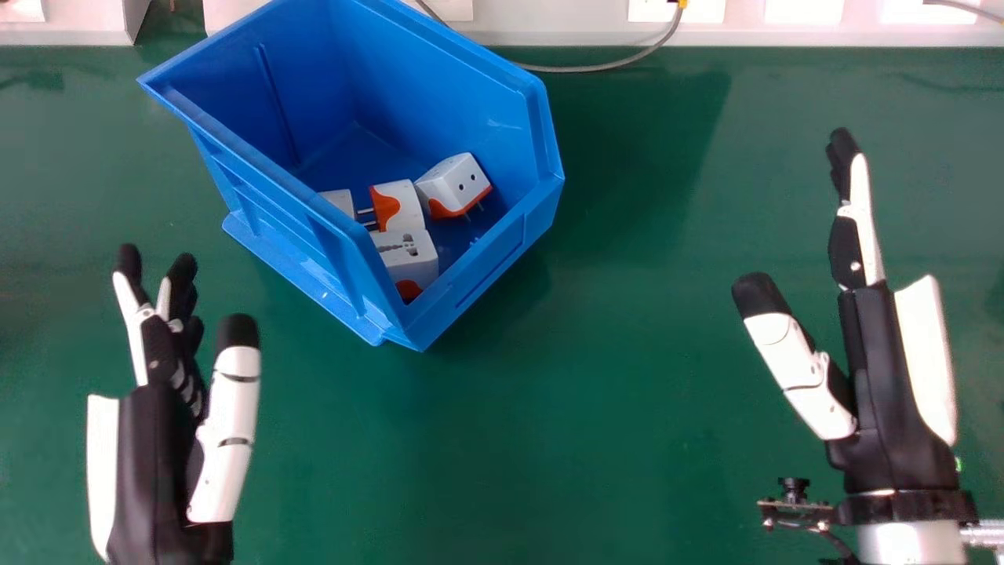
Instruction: Pick all objects and put in blue box
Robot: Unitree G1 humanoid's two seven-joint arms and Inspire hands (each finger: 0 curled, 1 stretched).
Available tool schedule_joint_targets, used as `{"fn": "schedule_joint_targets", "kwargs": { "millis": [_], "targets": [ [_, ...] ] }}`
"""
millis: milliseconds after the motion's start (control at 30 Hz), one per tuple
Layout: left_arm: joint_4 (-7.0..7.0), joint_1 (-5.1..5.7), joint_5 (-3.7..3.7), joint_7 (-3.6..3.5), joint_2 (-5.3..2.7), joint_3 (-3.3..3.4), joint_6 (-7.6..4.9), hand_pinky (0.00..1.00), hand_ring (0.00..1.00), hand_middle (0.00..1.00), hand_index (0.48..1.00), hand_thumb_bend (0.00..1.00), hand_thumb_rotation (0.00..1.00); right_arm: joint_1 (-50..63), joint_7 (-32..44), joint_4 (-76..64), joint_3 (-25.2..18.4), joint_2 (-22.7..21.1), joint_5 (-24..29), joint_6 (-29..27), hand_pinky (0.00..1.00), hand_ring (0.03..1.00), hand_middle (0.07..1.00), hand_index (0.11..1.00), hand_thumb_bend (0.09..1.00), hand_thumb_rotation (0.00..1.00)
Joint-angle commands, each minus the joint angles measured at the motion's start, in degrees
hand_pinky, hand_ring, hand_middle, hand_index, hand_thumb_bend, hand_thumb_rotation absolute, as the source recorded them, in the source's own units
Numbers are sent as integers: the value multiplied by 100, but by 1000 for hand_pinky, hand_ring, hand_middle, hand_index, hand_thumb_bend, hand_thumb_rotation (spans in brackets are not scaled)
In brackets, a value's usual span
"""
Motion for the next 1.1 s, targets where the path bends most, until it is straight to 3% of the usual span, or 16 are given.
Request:
{"fn": "schedule_joint_targets", "kwargs": {
  "millis": [0, 33, 100, 167, 233, 333, 433, 500, 567, 733, 900, 1067],
  "targets": [
    [-31, -66, 95, 105, 19, 23, -11, 1000, 995, 981, 977, 391, 810, -134, 165, 59, -116, 45, 215, -130, 995, 1000, 1000, 1000, 433, 1000],
    [10, -110, 139, 152, 0, 28, 12, 1000, 997, 983, 981, 372, 814, -180, 259, 123, -135, 62, 314, -98, 995, 1000, 1000, 1000, 449, 1000],
    [84, -171, 147, 209, -9, 33, 30, 1000, 996, 981, 980, 360, 806, -283, 438, 224, -176, 99, 480, -31, 998, 1000, 1000, 1000, 476, 1000],
    [128, -221, 136, 237, 28, 56, 80, 1000, 999, 984, 982, 367, 817, -355, 550, 233, -201, 159, 535, 65, 989, 1000, 1000, 1000, 487, 1000],
    [180, -348, 129, 260, 79, 84, 200, 1000, 1000, 986, 984, 367, 834, -474, 674, 253, -221, 211, 611, 195, 993, 1000, 1000, 1000, 494, 1000],
    [189, -449, 86, 250, 155, 130, 324, 1000, 996, 980, 980, 356, 857, -571, 843, 194, -247, 301, 681, 437, 996, 1000, 1000, 1000, 494, 1000],
    [309, -545, 6, 189, 264, 196, 335, 1000, 993, 976, 978, 374, 840, -691, 895, 284, -259, 435, 662, 611, 1000, 1000, 1000, 1000, 478, 1000],
    [373, -576, -27, 174, 285, 207, 327, 1000, 995, 977, 979, 389, 845, -737, 880, 319, -259, 542, 634, 734, 1000, 1000, 1000, 1000, 464, 1000],
    [449, -585, -6, 202, 261, 167, 237, 996, 990, 977, 978, 383, 847, -691, 842, 309, -282, 630, 617, 780, 1000, 1000, 1000, 1000, 436, 1000],
    [495, -745, -26, 295, 136, 92, 220, 1000, 999, 988, 988, 361, 907, -603, 792, 291, -373, 706, 536, 825, 1000, 1000, 1000, 1000, 439, 1000],
    [624, -858, 171, 421, 26, -38, 127, 1000, 1000, 997, 998, 341, 885, -685, 833, 419, -567, 634, 569, 759, 987, 1000, 1000, 1000, 391, 1000],
    [676, -919, 187, 464, -21, -170, 159, 1000, 1000, 1000, 999, 321, 898, -762, 910, 431, -731, 551, 597, 717, 962, 1000, 1000, 999, 401, 1000]
  ]
}}
